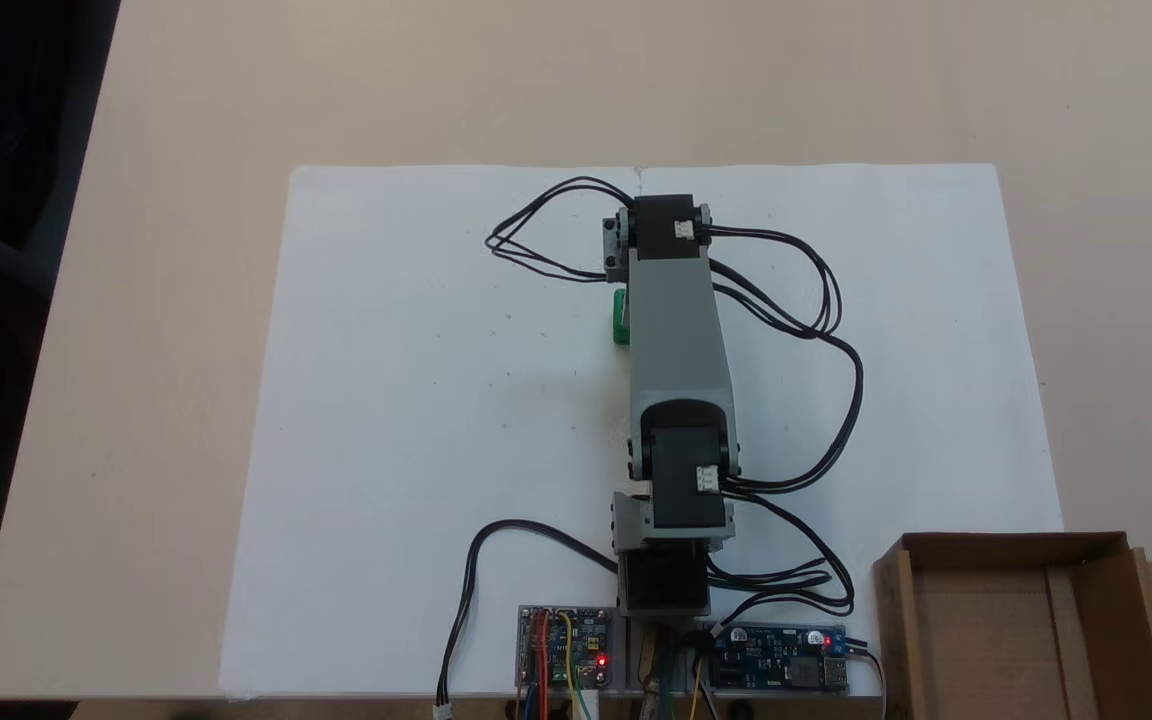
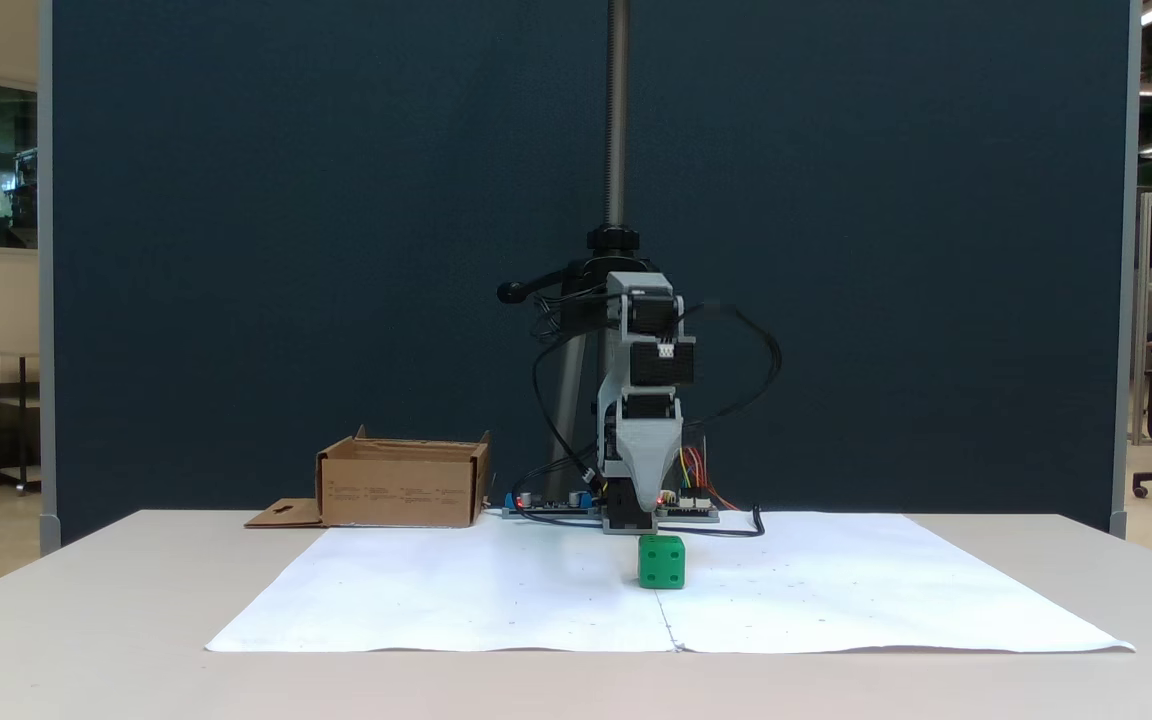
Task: Grasp a green dice and put it in the bin.
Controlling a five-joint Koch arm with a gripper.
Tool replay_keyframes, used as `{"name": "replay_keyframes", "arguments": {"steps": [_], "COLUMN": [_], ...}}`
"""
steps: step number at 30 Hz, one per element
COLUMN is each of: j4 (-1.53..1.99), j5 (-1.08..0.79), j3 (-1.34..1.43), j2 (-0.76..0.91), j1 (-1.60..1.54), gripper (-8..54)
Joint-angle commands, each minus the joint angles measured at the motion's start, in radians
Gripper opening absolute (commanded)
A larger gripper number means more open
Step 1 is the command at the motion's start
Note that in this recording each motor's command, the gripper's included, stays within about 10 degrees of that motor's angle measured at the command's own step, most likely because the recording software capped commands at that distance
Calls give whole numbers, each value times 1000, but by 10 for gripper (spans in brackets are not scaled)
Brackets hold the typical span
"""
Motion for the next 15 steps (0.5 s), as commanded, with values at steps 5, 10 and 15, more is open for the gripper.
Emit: {"name": "replay_keyframes", "arguments": {"steps": [5,10,15], "j4": [29,57,75], "j5": [41,41,43], "j3": [-48,-48,-48], "j2": [-5,-11,-23], "j1": [-23,-26,-38], "gripper": [431,431,432]}}
